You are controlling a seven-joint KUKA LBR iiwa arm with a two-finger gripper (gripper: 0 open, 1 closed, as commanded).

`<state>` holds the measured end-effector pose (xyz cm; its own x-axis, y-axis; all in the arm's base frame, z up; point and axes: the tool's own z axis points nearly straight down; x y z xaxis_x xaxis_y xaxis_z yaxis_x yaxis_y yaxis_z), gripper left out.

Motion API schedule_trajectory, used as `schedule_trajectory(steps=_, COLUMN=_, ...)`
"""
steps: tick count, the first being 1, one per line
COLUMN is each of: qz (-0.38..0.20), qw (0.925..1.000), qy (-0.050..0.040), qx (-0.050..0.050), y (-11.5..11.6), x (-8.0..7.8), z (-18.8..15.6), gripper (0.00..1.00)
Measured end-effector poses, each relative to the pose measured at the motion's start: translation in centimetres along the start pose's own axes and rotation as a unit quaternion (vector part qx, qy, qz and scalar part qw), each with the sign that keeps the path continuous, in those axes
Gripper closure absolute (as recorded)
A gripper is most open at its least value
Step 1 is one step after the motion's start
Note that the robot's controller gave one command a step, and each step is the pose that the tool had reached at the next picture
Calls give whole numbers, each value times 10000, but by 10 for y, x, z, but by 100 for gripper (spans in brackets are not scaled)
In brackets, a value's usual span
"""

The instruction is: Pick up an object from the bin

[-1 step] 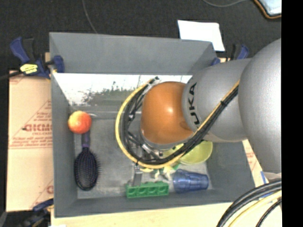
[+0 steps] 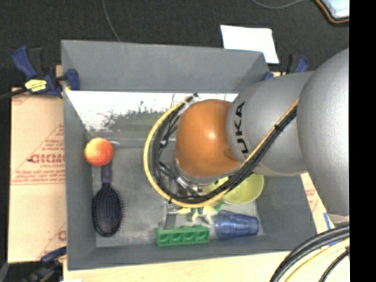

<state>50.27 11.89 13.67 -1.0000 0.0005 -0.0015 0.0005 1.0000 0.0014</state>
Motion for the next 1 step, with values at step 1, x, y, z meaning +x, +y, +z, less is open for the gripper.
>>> schedule_trajectory(steps=1, qz=-671, qw=9977, qy=-126, qx=-9, y=-65, x=24, z=62, gripper=0)
